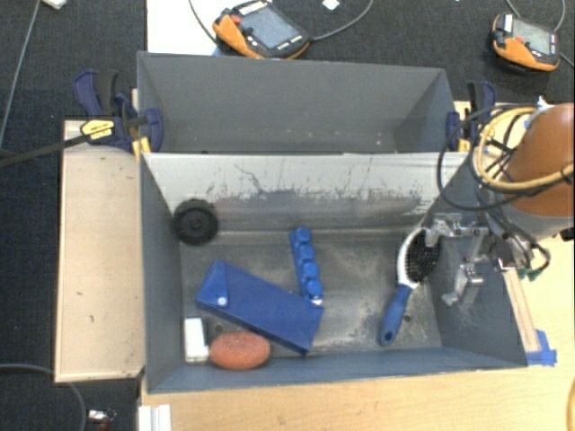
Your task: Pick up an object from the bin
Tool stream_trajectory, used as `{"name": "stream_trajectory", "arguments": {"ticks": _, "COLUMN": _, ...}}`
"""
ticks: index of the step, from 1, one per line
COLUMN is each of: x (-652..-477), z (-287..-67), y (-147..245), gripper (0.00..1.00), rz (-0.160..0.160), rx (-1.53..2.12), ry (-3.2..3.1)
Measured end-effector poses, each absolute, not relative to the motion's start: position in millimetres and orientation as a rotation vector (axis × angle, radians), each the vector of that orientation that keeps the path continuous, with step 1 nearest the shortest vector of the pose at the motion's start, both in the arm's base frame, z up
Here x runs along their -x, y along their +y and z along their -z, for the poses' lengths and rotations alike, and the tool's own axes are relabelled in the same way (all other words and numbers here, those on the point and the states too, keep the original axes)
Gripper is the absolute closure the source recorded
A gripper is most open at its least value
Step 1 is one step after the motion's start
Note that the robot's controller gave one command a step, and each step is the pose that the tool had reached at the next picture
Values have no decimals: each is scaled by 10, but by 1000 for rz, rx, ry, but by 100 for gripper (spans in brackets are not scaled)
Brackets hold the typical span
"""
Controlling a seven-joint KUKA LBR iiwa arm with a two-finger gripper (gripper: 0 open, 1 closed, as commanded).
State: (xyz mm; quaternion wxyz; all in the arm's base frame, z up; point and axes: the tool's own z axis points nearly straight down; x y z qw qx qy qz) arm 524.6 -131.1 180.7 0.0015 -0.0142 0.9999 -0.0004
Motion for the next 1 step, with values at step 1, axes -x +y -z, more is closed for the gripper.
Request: {"name": "stream_trajectory", "arguments": {"ticks": 1, "x": -5275, "z": -1583, "y": -1080, "gripper": 0, "rz": 1, "rx": 866, "ry": 3015}}
